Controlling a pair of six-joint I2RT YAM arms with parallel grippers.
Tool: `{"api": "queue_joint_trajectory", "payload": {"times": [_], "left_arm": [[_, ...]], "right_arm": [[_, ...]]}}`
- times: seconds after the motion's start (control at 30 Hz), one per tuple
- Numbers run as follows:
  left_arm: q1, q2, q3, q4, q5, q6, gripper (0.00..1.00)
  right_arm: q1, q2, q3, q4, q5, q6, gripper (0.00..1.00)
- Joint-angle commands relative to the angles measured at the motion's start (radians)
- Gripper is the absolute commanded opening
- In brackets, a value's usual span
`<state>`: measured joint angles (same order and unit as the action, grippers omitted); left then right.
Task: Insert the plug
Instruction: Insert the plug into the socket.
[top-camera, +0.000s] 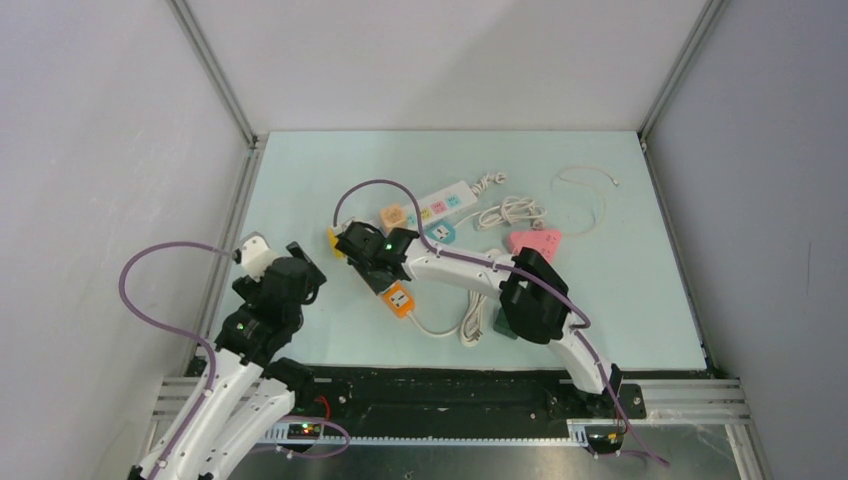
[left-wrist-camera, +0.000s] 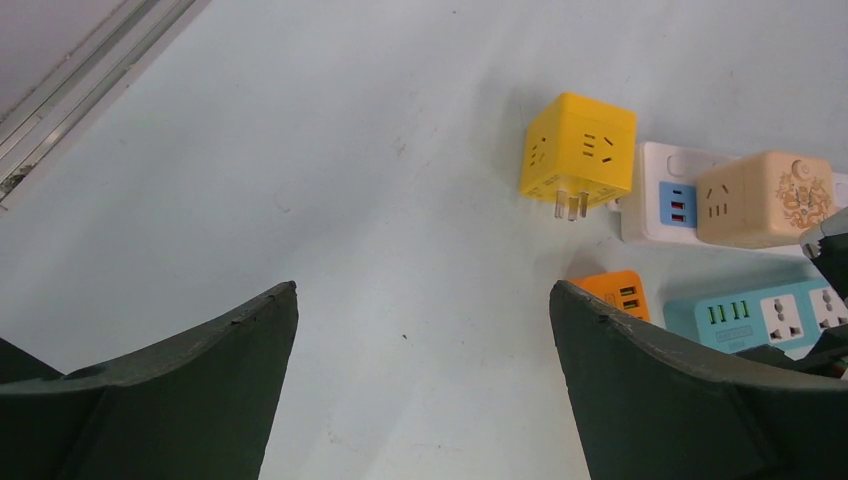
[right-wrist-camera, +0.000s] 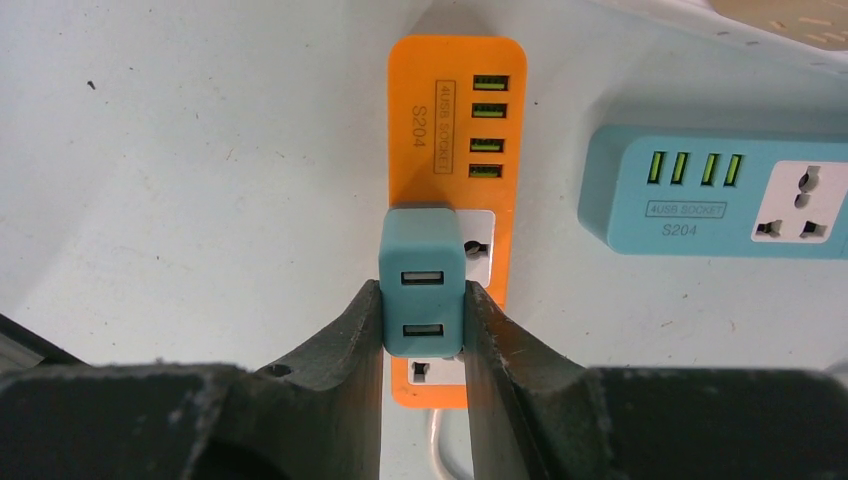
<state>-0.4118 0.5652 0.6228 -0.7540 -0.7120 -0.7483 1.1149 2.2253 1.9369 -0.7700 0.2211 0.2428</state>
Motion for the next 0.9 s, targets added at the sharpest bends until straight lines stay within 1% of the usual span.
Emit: {"api": "queue_joint_trajectory", "payload": {"times": [0.0, 0.23, 0.33, 0.4, 0.43, 0.53, 0.57, 0.63, 0.73, 0.83, 0.87], "left_arm": [[0.008, -0.010, 0.034, -0.006, -0.056, -0.037, 1.00], [0.008, -0.015, 0.033, -0.011, -0.051, -0.036, 1.00], [0.007, -0.011, 0.035, -0.010, -0.037, -0.030, 1.00], [0.008, -0.010, 0.039, -0.011, -0.032, -0.022, 1.00], [0.008, -0.011, 0.040, -0.011, -0.030, -0.019, 1.00], [0.008, -0.021, 0.041, -0.011, -0.028, -0.016, 1.00], [0.008, -0.028, 0.043, -0.010, -0.029, -0.016, 1.00], [0.008, -0.041, 0.051, -0.014, -0.034, -0.011, 1.00], [0.008, -0.068, 0.059, -0.022, -0.047, 0.003, 1.00], [0.007, -0.105, 0.058, -0.027, -0.055, 0.010, 1.00], [0.007, -0.110, 0.057, -0.028, -0.055, 0.011, 1.00]], "right_arm": [[-0.005, 0.100, -0.045, -0.089, 0.059, 0.017, 0.03], [0.005, 0.099, -0.037, -0.087, 0.111, 0.014, 0.14], [0.004, 0.087, -0.022, -0.079, 0.122, 0.005, 0.25], [0.005, 0.083, 0.004, -0.082, 0.122, 0.002, 0.36], [0.003, 0.082, 0.022, -0.086, 0.122, -0.001, 0.44], [0.003, 0.055, 0.047, -0.080, 0.117, -0.011, 0.56], [-0.001, 0.047, 0.054, -0.072, 0.114, -0.014, 0.64], [-0.010, 0.024, 0.066, -0.063, 0.089, -0.017, 0.71], [-0.019, -0.013, 0.082, -0.052, 0.051, -0.019, 0.77], [-0.027, -0.033, 0.093, -0.051, -0.006, -0.016, 0.85], [-0.028, -0.044, 0.094, -0.051, -0.016, -0.011, 0.87]]}}
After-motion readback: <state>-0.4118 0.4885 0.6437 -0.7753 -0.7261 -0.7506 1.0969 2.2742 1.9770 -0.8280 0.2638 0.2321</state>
